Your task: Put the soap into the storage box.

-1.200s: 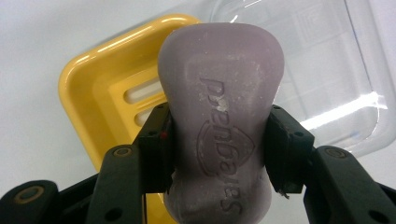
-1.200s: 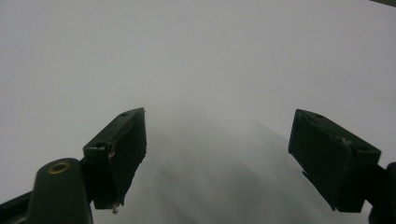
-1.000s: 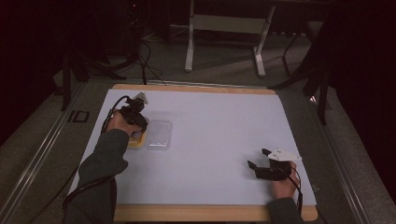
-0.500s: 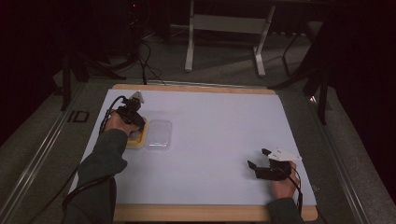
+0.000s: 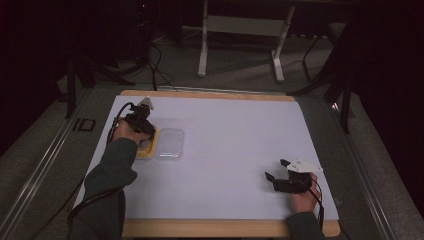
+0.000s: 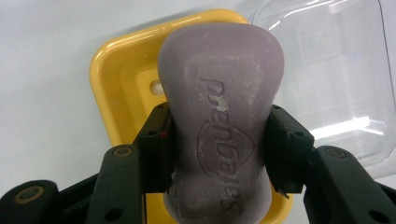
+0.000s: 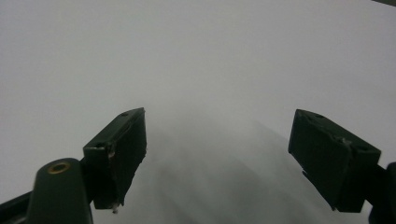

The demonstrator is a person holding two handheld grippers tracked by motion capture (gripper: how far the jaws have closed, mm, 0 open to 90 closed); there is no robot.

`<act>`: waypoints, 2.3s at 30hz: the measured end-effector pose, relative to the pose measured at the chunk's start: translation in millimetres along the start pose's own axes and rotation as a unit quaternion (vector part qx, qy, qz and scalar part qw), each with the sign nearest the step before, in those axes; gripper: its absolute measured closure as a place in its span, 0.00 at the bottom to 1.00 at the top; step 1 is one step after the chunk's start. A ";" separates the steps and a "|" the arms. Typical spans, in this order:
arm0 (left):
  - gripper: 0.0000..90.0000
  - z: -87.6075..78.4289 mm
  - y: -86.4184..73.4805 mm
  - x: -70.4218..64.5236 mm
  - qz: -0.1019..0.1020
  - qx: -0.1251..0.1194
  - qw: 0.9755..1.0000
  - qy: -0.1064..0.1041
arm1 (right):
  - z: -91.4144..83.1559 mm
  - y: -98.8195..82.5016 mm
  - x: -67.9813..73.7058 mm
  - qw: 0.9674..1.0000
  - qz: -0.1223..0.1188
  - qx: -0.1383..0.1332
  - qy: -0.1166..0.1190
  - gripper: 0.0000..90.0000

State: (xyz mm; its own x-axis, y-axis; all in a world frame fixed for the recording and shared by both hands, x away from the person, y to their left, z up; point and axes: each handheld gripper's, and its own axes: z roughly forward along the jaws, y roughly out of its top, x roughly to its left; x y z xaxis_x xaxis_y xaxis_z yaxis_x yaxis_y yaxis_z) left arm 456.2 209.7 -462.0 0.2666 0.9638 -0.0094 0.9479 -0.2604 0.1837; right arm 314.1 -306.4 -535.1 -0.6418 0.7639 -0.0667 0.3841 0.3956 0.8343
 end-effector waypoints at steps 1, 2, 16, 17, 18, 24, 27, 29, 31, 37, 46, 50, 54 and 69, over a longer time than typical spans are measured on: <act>0.56 0.3 0.0 0.1 -0.001 0.000 1.000 0.000 | 0.0 0.0 0.0 1.000 0.000 0.000 0.000 0.21; 0.56 0.5 -0.1 0.3 -0.002 0.000 1.000 0.000 | 0.0 0.0 0.0 1.000 0.000 0.000 0.000 0.21; 0.55 6.0 -1.1 4.4 -0.028 -0.002 1.000 -0.004 | 0.1 0.1 0.1 1.000 -0.001 0.001 0.000 0.21; 0.55 6.3 -1.0 4.6 -0.030 -0.002 1.000 -0.003 | 0.1 0.0 0.1 1.000 0.000 0.001 0.000 0.21; 0.55 6.6 -1.1 4.9 -0.031 -0.003 0.999 -0.004 | 0.1 0.1 0.1 1.000 -0.001 0.001 0.000 0.21; 0.55 10.5 -1.7 5.0 -0.037 -0.002 0.999 -0.005 | 0.1 0.1 0.2 1.000 -0.001 0.001 -0.001 0.21; 0.55 12.7 -2.2 5.2 -0.041 -0.002 0.999 -0.003 | 0.1 0.0 0.2 1.000 -0.001 0.001 -0.001 0.21; 0.55 14.2 -2.5 5.7 -0.043 -0.002 0.999 -0.003 | 0.1 0.0 0.3 1.000 -0.001 0.001 -0.001 0.21; 0.55 15.7 -2.9 5.9 -0.044 -0.001 0.999 -0.003 | 0.1 0.0 0.4 1.000 -0.001 0.001 -0.001 0.21; 0.55 23.2 -3.7 5.4 -0.045 0.002 0.999 0.000 | 0.1 0.0 0.4 1.000 -0.001 0.001 -0.002 0.21; 0.54 25.7 -4.9 7.8 -0.051 0.002 0.999 0.002 | 0.2 0.1 0.6 1.000 -0.001 0.001 -0.002 0.21; 0.44 21.9 -5.1 11.9 -0.056 0.003 0.998 -0.003 | 0.2 0.1 0.6 1.000 -0.002 0.001 -0.002 0.21; 0.38 13.2 -7.7 13.9 -0.048 0.000 0.999 -0.010 | 0.4 0.1 0.4 1.000 -0.002 0.001 -0.001 0.21; 0.24 -23.3 -25.9 -14.3 0.032 -0.100 0.994 -0.014 | 1.3 0.5 0.7 1.000 -0.004 0.006 -0.001 0.21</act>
State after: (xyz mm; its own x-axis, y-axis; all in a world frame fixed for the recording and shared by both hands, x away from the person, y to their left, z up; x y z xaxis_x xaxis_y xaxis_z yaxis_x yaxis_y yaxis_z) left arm 423.8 203.9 -443.7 0.3328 0.9428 -0.0185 0.8757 -0.3016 0.3772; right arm 314.7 -305.1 -535.4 -0.6438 0.7616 -0.0737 0.3872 0.4074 0.8271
